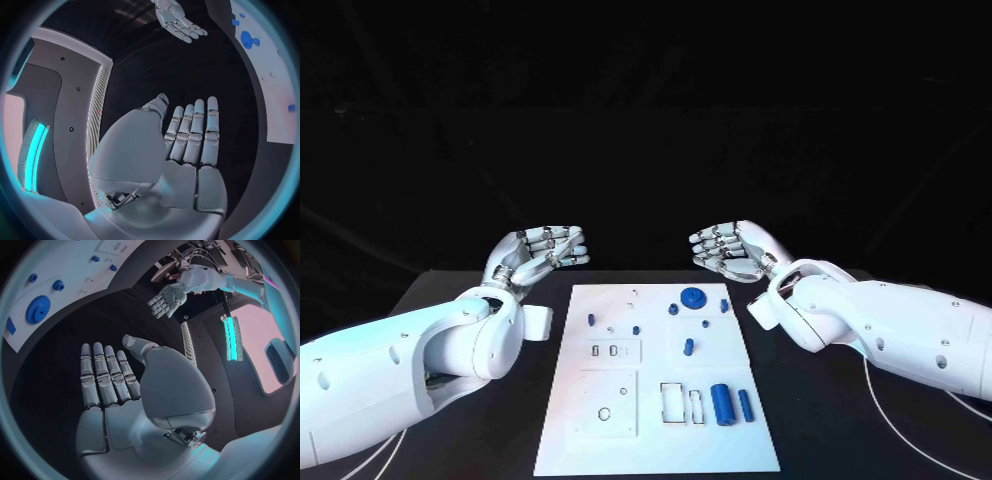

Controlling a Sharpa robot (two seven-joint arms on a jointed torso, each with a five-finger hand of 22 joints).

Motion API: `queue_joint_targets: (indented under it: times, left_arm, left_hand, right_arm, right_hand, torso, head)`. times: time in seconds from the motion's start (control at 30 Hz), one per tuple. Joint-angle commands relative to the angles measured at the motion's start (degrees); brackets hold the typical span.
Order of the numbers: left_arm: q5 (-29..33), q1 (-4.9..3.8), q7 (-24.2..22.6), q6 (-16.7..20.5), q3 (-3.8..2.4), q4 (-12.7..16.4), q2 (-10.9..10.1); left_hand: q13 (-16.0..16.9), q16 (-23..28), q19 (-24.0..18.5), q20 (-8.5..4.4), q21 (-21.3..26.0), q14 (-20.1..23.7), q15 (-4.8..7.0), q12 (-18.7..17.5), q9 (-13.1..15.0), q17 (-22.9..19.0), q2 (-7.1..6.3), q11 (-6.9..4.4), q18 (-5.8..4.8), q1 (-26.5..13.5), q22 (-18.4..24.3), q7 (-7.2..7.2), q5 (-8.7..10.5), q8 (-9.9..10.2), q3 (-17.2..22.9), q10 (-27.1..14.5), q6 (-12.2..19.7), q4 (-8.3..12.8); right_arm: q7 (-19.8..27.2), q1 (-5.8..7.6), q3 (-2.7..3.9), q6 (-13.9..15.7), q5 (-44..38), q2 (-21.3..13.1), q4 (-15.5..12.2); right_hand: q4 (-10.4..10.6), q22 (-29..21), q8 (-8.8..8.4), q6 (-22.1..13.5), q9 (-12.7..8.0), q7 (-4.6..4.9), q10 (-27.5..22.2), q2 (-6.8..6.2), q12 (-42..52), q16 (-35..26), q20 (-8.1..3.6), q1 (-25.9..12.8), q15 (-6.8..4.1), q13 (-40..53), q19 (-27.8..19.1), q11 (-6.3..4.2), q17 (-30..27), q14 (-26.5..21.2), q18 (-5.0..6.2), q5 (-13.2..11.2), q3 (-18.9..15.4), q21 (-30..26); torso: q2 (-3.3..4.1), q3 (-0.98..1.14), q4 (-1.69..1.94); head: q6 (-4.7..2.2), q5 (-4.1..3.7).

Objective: Assemble the parts on the task board

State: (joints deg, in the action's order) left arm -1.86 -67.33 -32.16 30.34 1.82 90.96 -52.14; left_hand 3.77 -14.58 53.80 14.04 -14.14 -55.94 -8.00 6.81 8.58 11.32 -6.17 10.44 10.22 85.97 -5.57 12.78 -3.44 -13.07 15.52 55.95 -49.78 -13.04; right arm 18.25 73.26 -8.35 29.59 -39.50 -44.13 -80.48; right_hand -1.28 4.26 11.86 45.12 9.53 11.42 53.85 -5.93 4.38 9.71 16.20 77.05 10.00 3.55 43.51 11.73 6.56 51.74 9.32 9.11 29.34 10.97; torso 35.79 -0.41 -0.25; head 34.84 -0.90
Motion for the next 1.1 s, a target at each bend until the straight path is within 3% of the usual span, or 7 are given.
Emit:
queue_joint_targets:
  times: [0.03,0.37,0.63,0.73,0.83,0.93,1.1]
  left_arm:
    - [-1.5,-0.22,0.0,-2.0,-0.13,1.7,-0.7]
    - [-2.2,-1.09,0.6,-2.4,-0.46,6.3,-3.2]
    - [-2.2,-1.44,0.9,-3.0,-0.69,8.4,-4.0]
    - [-2.3,-1.59,1.1,-3.2,-0.77,9.0,-4.3]
    - [-2.3,-1.77,1.2,-3.4,-0.81,9.4,-4.5]
    - [-2.3,-1.89,1.3,-3.5,-0.84,9.8,-4.7]
    - [-2.3,-2.15,1.5,-3.6,-0.86,10.4,-5.1]
  left_hand:
    - [-0.1,-0.1,1.2,-0.3,-0.6,-0.9,0.22,-0.7,-0.1,0.4,-0.25,-0.07,0.43,0.8,0.1,0.38,0.2,0.0,0.9,0.6,-0.3,0.3]
    - [0.0,-0.3,2.9,-1.17,-1.3,-2.4,0.75,-1.7,-0.4,1.5,-1.09,-0.42,0.26,1.4,0.1,0.02,0.24,0.7,2.8,1.6,-0.3,1.7]
    - [-0.1,-0.2,2.8,-1.11,-1.2,-2.4,0.7,-1.8,-0.4,1.7,-1.43,-0.37,0.25,0.8,0.2,0.1,0.24,0.8,2.8,1.8,-0.3,1.6]
    - [-0.1,-0.1,2.8,-1.08,-1.1,-2.3,0.68,-1.9,-0.4,1.7,-1.53,-0.36,0.25,0.6,0.2,0.12,0.25,0.8,2.8,1.8,-0.3,1.5]
    - [-0.1,-0.1,2.8,-1.06,-1.1,-2.3,0.65,-2.0,-0.4,1.8,-1.62,-0.34,0.24,0.5,0.3,0.12,0.26,0.9,2.8,1.8,-0.3,1.5]
    - [-0.1,0.0,2.7,-1.04,-1.1,-2.2,0.63,-2.0,-0.5,1.8,-1.66,-0.32,0.24,0.4,0.3,0.14,0.26,0.9,2.8,1.8,-0.3,1.5]
    - [-0.1,0.0,2.7,-1.02,-1.0,-2.2,0.6,-2.1,-0.5,1.8,-1.7,-0.29,0.24,0.3,0.3,0.18,0.27,1.0,2.8,1.8,-0.2,1.5]
  right_arm:
    - [-3.9,0.5,0.08,-2.3,-13.6,0.2,0.5]
    - [-12.0,2.5,0.45,-6.7,-34.6,1.4,1.3]
    - [-17.5,3.39,0.54,-10.9,-44.6,2.4,1.4]
    - [-19.7,3.62,0.57,-12.1,-47.5,2.6,1.4]
    - [-21.2,3.76,0.58,-12.9,-49.4,2.8,1.3]
    - [-22.3,3.83,0.58,-13.5,-50.6,2.9,1.0]
    - [-23.5,3.87,0.59,-14.5,-52.3,3.4,0.9]
  right_hand:
    - [0.1,0.9,2.16,5.6,0.9,1.58,7.5,-1.83,0.4,2.5,-2.02,0.0,-2.4,0.4,7.8,-1.82,1.3,7.5,1.28,0.2,1.4,3.3]
    - [0.0,6.3,3.44,9.1,2.3,-0.79,16.1,-3.3,-0.2,7.6,-7.42,0.1,-6.9,1.5,19.0,-5.09,8.0,18.7,1.03,1.3,-1.6,13.8]
    - [0.8,14.9,2.98,10.0,3.4,-2.25,18.6,-4.73,-0.1,19.6,-10.81,-0.5,-10.33,3.3,26.8,-7.11,19.5,31.7,0.95,2.5,-1.7,27.1]
    - [1.6,43.2,2.69,10.2,4.2,-2.73,20.3,-5.43,0.8,28.6,-11.56,-1.4,-11.07,5.5,35.0,-7.64,27.3,33.7,-2.76,4.6,-0.1,49.8]
    - [2.6,59.7,2.34,9.8,5.1,-2.49,17.8,-6.22,-0.4,45.5,-11.4,-2.5,-10.62,6.6,38.4,-7.22,43.7,34.3,-5.06,3.8,1.1,62.3]
    - [3.3,68.3,2.07,8.8,6.3,-1.99,14.9,-7.3,-0.5,55.7,-10.65,-3.2,-9.68,6.7,39.7,-6.66,53.0,34.1,-6.09,3.1,2.1,68.6]
    - [3.8,71.4,2.07,8.4,7.0,-1.79,12.7,-7.64,-0.7,59.3,-9.88,-3.4,-9.38,6.3,40.1,-6.1,56.3,33.9,-6.52,2.6,2.4,70.8]
  torso:
    - [1.48,0.07,0.19]
    - [4.29,-0.03,0.62]
    - [5.83,-0.21,1.17]
    - [6.27,-0.24,1.38]
    - [6.67,-0.33,1.56]
    - [7.01,-0.39,1.71]
    - [7.44,-0.57,1.84]
  head:
    - [-0.03,-0.26]
    - [-0.66,-0.6]
    - [-0.59,-1.66]
    - [-0.67,-2.04]
    - [-0.62,-2.28]
    - [-0.75,-2.35]
    - [-0.68,-2.51]
